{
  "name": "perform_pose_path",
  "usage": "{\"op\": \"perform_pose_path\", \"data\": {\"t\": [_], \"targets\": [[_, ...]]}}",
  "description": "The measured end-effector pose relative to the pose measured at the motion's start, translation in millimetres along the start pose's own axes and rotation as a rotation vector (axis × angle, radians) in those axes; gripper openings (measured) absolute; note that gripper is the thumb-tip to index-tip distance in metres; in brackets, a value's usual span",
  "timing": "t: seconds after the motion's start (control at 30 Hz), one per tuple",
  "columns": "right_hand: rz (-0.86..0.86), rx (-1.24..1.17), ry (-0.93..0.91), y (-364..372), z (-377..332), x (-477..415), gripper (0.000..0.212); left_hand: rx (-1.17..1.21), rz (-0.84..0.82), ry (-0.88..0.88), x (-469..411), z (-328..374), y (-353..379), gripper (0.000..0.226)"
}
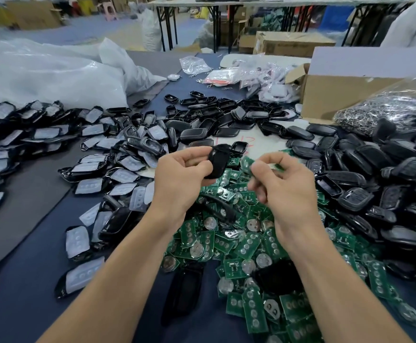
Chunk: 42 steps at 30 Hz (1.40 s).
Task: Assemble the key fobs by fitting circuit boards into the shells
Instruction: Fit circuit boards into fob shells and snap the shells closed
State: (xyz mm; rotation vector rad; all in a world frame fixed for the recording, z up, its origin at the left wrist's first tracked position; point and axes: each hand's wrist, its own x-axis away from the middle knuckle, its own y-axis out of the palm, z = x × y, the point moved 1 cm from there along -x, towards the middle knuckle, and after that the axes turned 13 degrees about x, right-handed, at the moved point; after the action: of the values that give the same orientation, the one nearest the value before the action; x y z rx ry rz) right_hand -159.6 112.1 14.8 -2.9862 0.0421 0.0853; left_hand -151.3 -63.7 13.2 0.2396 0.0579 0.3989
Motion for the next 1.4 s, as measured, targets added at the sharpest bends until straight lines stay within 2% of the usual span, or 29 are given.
{"op": "perform_pose_path", "data": {"t": [0.13,0.3,0.37,0.47,0.6,0.67,0.8,0.9,1.0,1.07,1.2,1.3,1.4], "targets": [[0.025,-0.056,0.096,-1.8,0.4,-1.6,0.023,-0.12,-0.095,0.015,1.1,-4.0,2.2,0.037],[-0.059,-0.021,0.041,-1.7,0.1,-1.9,0.018,-0.219,-0.099,0.048,1.0,-5.9,3.2,0.036],[-0.084,0.076,0.004,-0.6,2.6,-3.3,0.025,-0.224,-0.095,0.053,1.3,-6.0,1.7,0.035],[-0.02,0.299,-0.056,0.8,5.8,-3.5,0.028,-0.199,-0.115,0.033,2.3,-4.0,-1.0,0.036],[0.087,0.412,-0.122,-0.1,3.7,-0.2,0.018,-0.171,-0.133,0.035,2.5,-1.7,-3.3,0.04],[0.104,0.491,-0.141,-2.5,2.6,0.7,0.02,-0.186,-0.117,0.058,2.1,-1.8,-3.8,0.038],[0.072,0.773,-0.117,-3.4,1.8,2.8,0.026,-0.248,-0.105,0.087,0.4,-3.6,-4.7,0.037],[0.043,0.911,-0.088,0.0,-2.0,4.7,0.023,-0.403,-0.158,0.144,3.1,-3.8,-6.4,0.036],[0.002,1.03,-0.102,1.6,-3.7,5.2,0.049,-0.486,-0.188,0.21,7.3,-4.6,-5.8,0.035],[0.003,0.995,-0.148,-0.6,-4.7,5.0,0.044,-0.474,-0.17,0.23,7.4,-4.8,-5.1,0.035],[0.062,0.568,-0.137,-6.2,-5.8,1.8,0.027,-0.425,-0.205,0.227,4.9,-5.1,-3.9,0.04],[-0.042,0.265,-0.115,-5.2,-9.7,2.6,0.025,-0.374,-0.32,0.224,6.4,-6.2,-0.3,0.043],[-0.182,0.23,-0.115,-3.4,-9.2,2.8,0.029,-0.245,-0.347,0.225,6.6,-4.8,2.1,0.043]]}}
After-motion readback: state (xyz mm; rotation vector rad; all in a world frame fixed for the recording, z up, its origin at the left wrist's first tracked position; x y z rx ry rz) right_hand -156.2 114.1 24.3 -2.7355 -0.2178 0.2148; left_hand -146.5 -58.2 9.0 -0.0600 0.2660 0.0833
